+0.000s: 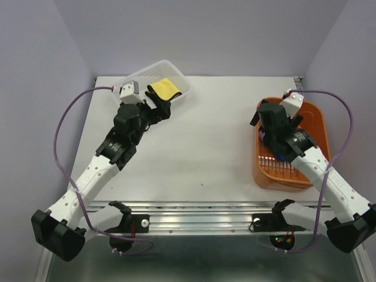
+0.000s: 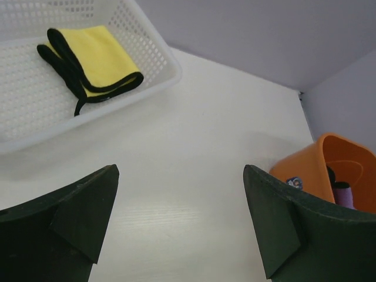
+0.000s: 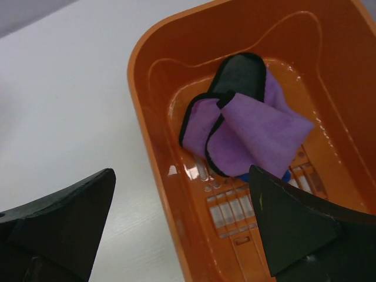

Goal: Fold and stack the towels
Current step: Grab crumpled towel

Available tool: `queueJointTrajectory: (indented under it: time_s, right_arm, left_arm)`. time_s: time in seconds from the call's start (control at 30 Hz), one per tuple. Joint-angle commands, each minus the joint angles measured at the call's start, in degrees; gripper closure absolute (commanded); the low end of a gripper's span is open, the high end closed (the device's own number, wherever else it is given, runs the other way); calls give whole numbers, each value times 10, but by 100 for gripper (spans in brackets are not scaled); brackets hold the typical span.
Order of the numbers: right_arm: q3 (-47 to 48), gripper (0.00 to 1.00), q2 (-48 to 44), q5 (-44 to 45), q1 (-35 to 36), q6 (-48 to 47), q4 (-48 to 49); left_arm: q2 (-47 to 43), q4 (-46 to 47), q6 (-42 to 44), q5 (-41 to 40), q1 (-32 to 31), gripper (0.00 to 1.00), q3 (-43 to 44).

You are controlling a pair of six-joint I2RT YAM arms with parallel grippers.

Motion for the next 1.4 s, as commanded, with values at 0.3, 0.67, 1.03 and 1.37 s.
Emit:
queueJointTrajectory:
  time_s: [0.3,0.67,1.03,1.37]
  right_arm:
    - [91,0,223,-32,-199,-128,-18]
    - [64,27,295,-86,-263,-107,27]
    - [34,93,95,-207,-263,-144,132]
    - [227,92,57,-544,-262,-169,164]
  left_arm:
    - [-31,14,-42,34,-10,1,-150]
    - [-34,13,-39,15,-10,1,-159]
    - [0,41,-44,43,-11,1,-167]
    - [-14,69,-58,70,-12,1,-188]
